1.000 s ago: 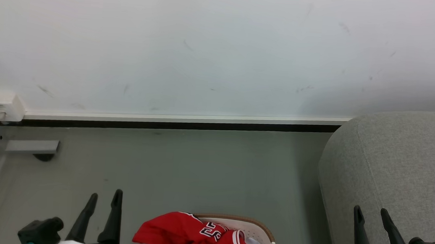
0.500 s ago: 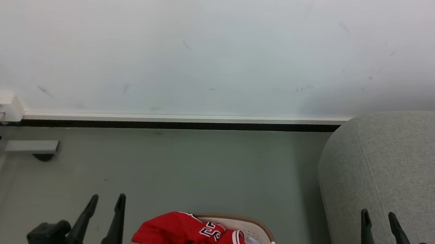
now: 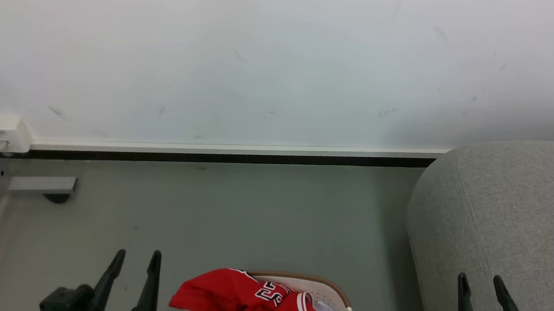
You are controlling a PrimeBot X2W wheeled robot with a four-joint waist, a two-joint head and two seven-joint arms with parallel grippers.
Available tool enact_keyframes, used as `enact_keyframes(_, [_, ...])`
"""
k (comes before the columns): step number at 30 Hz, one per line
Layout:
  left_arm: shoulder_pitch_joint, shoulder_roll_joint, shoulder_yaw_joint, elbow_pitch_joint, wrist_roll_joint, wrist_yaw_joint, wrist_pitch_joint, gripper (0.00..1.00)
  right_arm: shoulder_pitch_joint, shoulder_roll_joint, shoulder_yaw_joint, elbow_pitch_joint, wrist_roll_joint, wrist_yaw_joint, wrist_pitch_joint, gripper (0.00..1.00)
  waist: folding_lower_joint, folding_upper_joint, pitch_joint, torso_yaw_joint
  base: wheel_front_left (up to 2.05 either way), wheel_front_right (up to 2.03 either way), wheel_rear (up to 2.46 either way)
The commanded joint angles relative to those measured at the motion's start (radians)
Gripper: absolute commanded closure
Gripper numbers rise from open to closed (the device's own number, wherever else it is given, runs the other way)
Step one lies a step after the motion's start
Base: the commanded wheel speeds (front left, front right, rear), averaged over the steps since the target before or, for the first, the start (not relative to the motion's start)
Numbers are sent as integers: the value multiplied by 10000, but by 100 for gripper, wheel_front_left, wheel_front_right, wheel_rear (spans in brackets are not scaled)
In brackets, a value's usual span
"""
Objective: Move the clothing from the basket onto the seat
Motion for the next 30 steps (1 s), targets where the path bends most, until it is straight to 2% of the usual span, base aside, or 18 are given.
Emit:
enact_keyframes(1, [35, 53, 4, 0, 234, -30, -117, 0, 46, -94, 8, 52, -215, -17, -92, 0, -1, 0, 5, 10, 0, 0, 0])
enact_keyframes(23, [187, 319, -579, 196, 1245, -26, -505, 0, 112, -102, 160, 354, -1428, -21, -493, 0, -1, 0, -37, 61, 0, 0, 0])
enact_keyframes(30, [194, 264, -546, 337, 893, -25, -490, 0, 125, -97, 197, 311, -1162, -21, -484, 0, -1, 0, -3, 55, 0, 0, 0])
